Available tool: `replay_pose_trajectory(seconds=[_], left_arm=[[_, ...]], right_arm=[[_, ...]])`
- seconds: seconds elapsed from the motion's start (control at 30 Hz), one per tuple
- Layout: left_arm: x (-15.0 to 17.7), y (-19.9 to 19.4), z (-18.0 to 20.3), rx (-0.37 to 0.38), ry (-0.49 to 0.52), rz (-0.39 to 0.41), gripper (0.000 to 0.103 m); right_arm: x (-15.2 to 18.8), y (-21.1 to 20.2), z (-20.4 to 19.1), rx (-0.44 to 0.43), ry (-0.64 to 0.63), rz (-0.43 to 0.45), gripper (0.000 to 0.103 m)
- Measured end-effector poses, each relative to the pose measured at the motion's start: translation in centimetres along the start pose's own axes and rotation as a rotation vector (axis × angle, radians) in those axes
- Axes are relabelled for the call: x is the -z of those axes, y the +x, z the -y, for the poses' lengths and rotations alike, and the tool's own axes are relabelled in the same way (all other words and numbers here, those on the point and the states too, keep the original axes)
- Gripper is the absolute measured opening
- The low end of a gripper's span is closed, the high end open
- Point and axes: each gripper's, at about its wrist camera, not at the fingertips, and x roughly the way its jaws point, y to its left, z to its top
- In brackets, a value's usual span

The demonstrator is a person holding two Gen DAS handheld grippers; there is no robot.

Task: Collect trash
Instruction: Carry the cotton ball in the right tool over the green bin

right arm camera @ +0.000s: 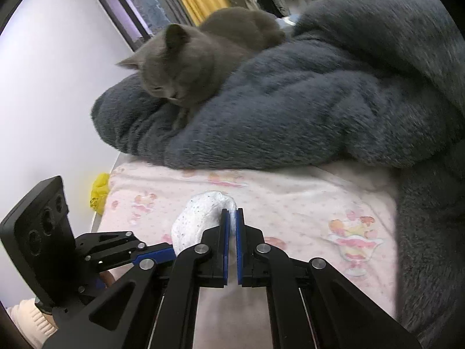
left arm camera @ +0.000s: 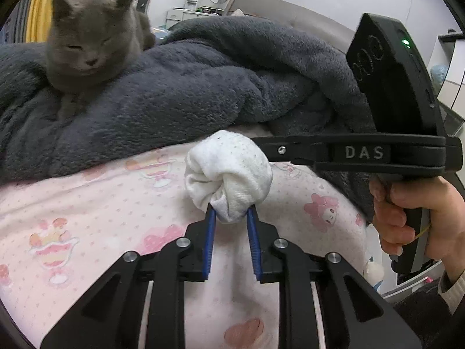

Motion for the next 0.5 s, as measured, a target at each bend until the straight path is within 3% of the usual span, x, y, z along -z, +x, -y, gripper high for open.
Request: replay_pose_trajectory(seconds=[0.5], left_arm=[[3.1, -7.9, -1.6, -0.077, -0.038, 0.05, 0.023]], right_arm=[[1.8, -0.2, -8.0, -0.075, -0.076, -0.005, 0.004]])
